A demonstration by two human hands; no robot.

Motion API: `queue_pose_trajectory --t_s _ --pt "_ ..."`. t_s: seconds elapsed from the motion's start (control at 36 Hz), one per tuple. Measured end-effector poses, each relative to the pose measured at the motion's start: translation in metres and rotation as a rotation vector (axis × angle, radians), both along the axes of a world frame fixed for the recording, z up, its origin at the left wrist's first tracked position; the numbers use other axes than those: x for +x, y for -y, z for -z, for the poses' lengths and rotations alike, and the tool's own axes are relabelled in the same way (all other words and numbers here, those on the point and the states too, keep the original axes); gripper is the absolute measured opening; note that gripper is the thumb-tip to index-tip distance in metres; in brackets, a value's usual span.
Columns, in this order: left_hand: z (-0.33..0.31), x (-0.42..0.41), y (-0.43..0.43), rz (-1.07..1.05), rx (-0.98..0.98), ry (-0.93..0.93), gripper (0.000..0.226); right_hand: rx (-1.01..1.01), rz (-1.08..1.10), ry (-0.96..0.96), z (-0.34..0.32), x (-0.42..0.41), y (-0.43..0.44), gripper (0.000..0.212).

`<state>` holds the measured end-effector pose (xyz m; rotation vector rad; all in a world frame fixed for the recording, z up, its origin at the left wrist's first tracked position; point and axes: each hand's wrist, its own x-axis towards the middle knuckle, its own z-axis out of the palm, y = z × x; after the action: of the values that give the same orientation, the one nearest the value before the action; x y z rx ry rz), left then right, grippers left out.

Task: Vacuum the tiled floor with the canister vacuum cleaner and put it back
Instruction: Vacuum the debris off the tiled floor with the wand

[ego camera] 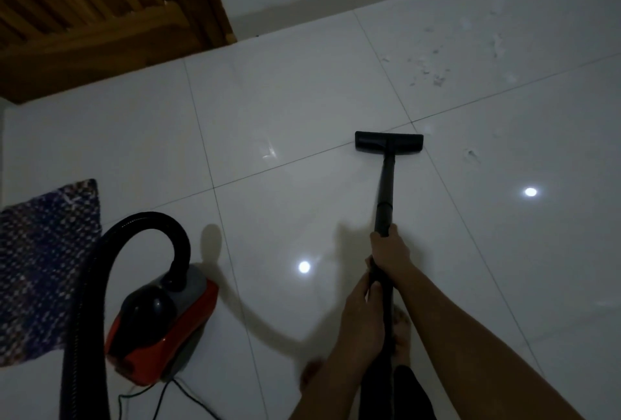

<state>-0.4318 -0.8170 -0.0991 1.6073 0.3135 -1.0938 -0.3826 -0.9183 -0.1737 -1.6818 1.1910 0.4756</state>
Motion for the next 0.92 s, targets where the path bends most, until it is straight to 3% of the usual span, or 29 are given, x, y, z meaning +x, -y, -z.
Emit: queue_pose_trajectory --t_s 0.42,0.92 --pt "0.005 -0.039 -0.015 0.092 0.005 -0.063 0.036 0.015 0.081 -0.043 0.001 -0.049 -0.013 0.050" --pt "-0.004 -0.062 0.077 0.221 -0.038 -0.101 0.034 0.073 0.282 -0.041 0.010 -0.094 0.085 0.057"
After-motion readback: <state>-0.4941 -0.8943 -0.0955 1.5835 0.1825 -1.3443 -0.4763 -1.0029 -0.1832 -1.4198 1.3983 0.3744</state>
